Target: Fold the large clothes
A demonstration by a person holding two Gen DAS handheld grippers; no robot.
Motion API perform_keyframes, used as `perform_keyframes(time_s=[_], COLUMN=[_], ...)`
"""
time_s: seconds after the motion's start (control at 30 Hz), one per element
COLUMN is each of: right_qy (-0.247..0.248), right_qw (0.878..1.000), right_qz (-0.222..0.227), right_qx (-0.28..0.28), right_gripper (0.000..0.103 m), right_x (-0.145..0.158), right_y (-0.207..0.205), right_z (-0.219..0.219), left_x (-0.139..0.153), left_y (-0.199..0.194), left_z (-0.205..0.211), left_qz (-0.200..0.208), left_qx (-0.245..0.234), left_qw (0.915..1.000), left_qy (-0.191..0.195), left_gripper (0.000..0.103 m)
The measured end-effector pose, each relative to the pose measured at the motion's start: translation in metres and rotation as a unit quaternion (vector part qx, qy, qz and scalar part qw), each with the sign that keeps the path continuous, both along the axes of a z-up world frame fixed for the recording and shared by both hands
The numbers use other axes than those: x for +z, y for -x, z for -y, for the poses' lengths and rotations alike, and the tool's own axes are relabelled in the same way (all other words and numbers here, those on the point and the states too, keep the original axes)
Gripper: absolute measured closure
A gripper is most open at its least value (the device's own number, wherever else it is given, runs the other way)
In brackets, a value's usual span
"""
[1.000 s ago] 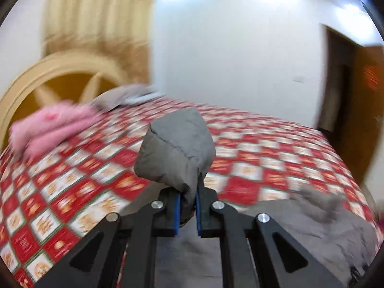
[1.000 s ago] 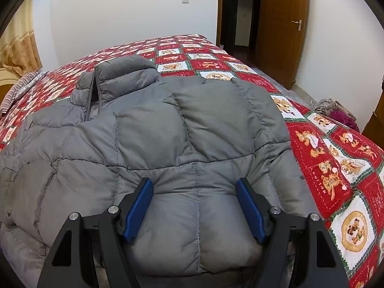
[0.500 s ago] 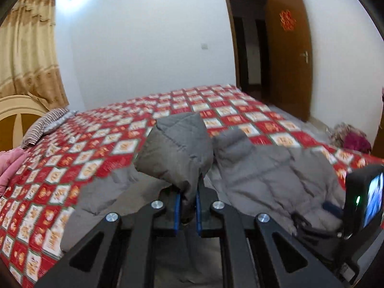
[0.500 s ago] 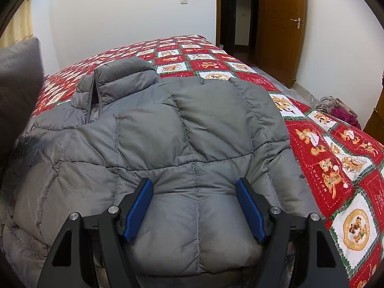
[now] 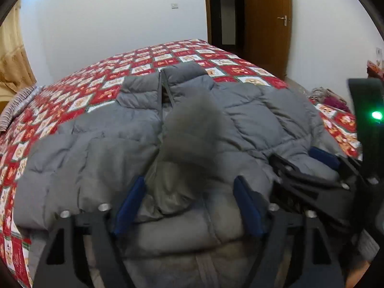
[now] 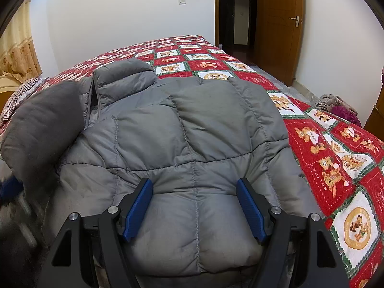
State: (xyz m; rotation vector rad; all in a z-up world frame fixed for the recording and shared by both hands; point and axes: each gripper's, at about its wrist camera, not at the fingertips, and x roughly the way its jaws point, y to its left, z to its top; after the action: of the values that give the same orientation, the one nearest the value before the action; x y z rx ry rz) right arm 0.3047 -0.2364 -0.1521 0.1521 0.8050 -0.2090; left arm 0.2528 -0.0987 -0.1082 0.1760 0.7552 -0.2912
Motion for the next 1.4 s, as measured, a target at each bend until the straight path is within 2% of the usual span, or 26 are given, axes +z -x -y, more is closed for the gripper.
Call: perform_keyframes(time_s=[0.03, 0.07, 0.1, 0.17, 0.27, 0.33, 0.43, 0.5, 0.6, 0.67, 0.8, 0.83, 0.87, 0.9, 0.93, 1.07, 1.2, 1.3, 1.4], right_qy=[-0.003, -0.003, -0.002, 0.004, -0.004, -0.033, -0.073, -0.124, -0.2, -0.225, -0.21, -0.207, -0.196, -0.18, -0.165, -0.117, -0.057, -0.027, -0.021], right_qw=[1.0, 1.0, 1.0, 1.0, 1.0, 0.999, 0.995, 0.988, 0.977, 0.972, 0.974, 0.975, 0.976, 0.978, 0.98, 0.982, 0.985, 0.988, 0.991], right_qz=[0.0, 0.0, -0.001, -0.003, 0.0, 0.014, 0.063, 0.086, 0.059, 0.028, -0.044, -0.037, -0.03, -0.03, -0.016, 0.047, 0.066, 0.057, 0.031], right_qx=[-0.001, -0.001, -0.002, -0.002, 0.0, 0.001, -0.037, -0.018, 0.047, 0.065, 0.075, 0.078, 0.09, 0.1, 0.113, 0.141, 0.146, 0.141, 0.129], right_gripper=[0.028, 0.028, 0.028, 0.028, 0.028, 0.028, 0.028, 0.028, 0.028, 0.027, 0.029, 0.054, 0.07, 0.08, 0.087, 0.089, 0.089, 0.089, 0.089], right_x=[0.0, 0.0, 0.0, 0.0, 0.001, 0.009, 0.038, 0.056, 0.061, 0.052, 0.02, 0.017, 0.021, 0.026, 0.038, 0.094, 0.126, 0.127, 0.104], right_y=[0.0, 0.0, 0.0, -0.001, 0.0, 0.007, 0.032, 0.039, 0.018, -0.003, -0.04, -0.04, -0.04, -0.04, -0.037, -0.011, 0.009, 0.013, 0.011], right_z=[0.001, 0.001, 0.001, 0.0, 0.001, 0.009, 0.025, 0.026, 0.006, -0.015, -0.052, -0.056, -0.062, -0.066, -0.071, -0.068, -0.049, -0.032, -0.015], left_x=[0.006, 0.013, 0.019, 0.028, 0.039, 0.043, 0.044, 0.043, 0.041, 0.042, 0.048, 0.05, 0.053, 0.054, 0.055, 0.068, 0.082, 0.09, 0.09], left_y=[0.009, 0.021, 0.031, 0.051, 0.074, 0.086, 0.093, 0.092, 0.084, 0.084, 0.092, 0.093, 0.094, 0.093, 0.092, 0.08, 0.063, 0.046, 0.018], left_z=[-0.003, -0.008, -0.013, -0.027, -0.058, -0.083, -0.12, -0.141, -0.166, -0.177, -0.195, -0.2, -0.204, -0.208, -0.213, -0.221, -0.219, -0.207, -0.189], left_qz=[0.01, 0.021, 0.029, 0.048, 0.051, 0.053, 0.067, 0.074, 0.069, 0.066, 0.074, 0.077, 0.08, 0.082, 0.083, 0.073, 0.083, 0.096, 0.098], left_qx=[-0.004, -0.006, -0.004, 0.001, 0.028, 0.055, 0.096, 0.133, 0.174, 0.19, 0.202, 0.205, 0.209, 0.211, 0.215, 0.215, 0.214, 0.216, 0.221], left_qw=[0.9999, 0.9997, 0.9995, 0.9988, 0.9981, 0.9968, 0.9929, 0.9882, 0.9821, 0.9793, 0.9763, 0.9755, 0.9744, 0.9738, 0.9728, 0.9721, 0.9713, 0.9709, 0.9703], left_qy=[-0.002, -0.006, -0.005, 0.006, 0.021, 0.024, 0.021, 0.018, 0.021, 0.02, 0.025, 0.023, 0.022, 0.023, 0.026, 0.06, 0.063, 0.038, 0.02], left_gripper=[0.02, 0.007, 0.0, 0.0, 0.0, 0.0, 0.0, 0.0, 0.0, 0.0, 0.0, 0.0, 0.0, 0.0, 0.0, 0.0, 0.0, 0.0, 0.0])
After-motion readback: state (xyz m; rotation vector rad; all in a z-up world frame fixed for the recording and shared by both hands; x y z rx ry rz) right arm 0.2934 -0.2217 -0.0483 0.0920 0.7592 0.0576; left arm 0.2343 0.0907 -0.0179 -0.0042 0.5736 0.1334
